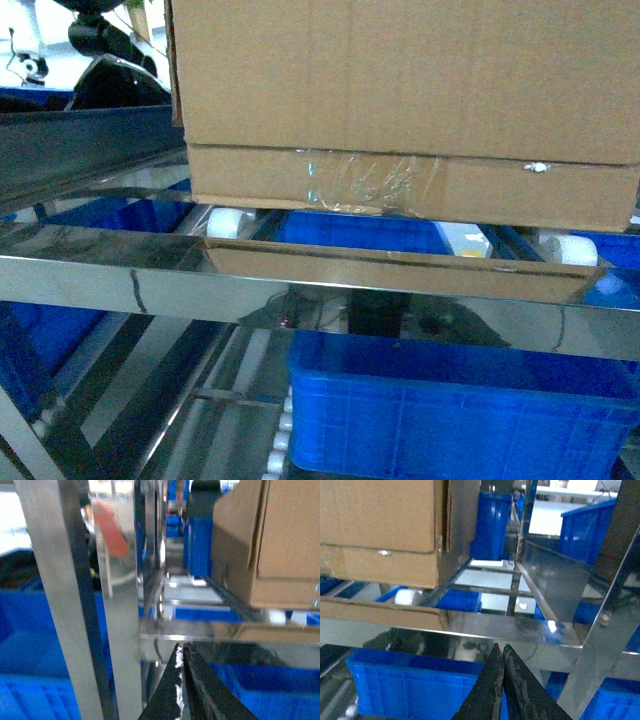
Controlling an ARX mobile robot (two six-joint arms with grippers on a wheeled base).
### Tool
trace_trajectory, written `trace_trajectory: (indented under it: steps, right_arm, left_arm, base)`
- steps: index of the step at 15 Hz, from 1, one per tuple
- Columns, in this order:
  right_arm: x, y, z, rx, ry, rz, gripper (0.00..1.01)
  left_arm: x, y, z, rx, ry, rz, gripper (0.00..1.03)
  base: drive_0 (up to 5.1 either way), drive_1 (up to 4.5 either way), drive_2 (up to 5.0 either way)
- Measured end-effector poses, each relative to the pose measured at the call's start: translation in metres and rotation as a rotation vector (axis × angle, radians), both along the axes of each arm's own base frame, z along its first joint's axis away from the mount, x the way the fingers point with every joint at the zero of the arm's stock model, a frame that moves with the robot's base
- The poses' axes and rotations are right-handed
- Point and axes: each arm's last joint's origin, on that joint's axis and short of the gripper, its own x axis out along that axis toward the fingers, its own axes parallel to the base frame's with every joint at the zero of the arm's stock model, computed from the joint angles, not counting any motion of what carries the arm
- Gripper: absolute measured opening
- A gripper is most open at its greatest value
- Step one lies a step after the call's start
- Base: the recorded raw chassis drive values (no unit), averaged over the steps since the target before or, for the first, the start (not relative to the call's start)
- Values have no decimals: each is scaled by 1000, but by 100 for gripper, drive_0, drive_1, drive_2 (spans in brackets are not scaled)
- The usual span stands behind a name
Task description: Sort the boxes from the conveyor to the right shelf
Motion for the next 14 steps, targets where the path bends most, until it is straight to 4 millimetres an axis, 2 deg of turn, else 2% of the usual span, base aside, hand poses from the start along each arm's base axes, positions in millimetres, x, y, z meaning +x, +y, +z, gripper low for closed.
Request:
trace_trajectory:
  steps: [1, 4, 5, 8, 11, 14]
  right_arm:
    - [-6, 0, 3, 0, -45, 1, 2]
    - [-6, 0, 2, 0, -32, 0, 2]
    - [-6, 0, 1, 0, -29, 0, 3]
    - [-6, 0, 1, 0, -29, 0, 35]
    - [-6, 0, 1, 0, -29, 0, 61]
    - [-6, 0, 1, 0, -29, 0, 96]
  left_arm:
    - [0, 0, -2, 0, 19, 0, 2]
    - [0, 0, -1, 0, 14, 0, 2]
    - [0, 0, -1, 0, 13, 1, 7]
    - [0, 0, -1, 0, 13, 0, 41]
    - [0, 0, -1, 0, 13, 0, 65]
    - [0, 0, -1, 0, 13, 0, 99]
  base:
    - [0, 0, 0]
    - [0, 0, 0]
    - [0, 0, 0]
    - [0, 0, 0]
    - [0, 0, 0]
    - [0, 0, 0]
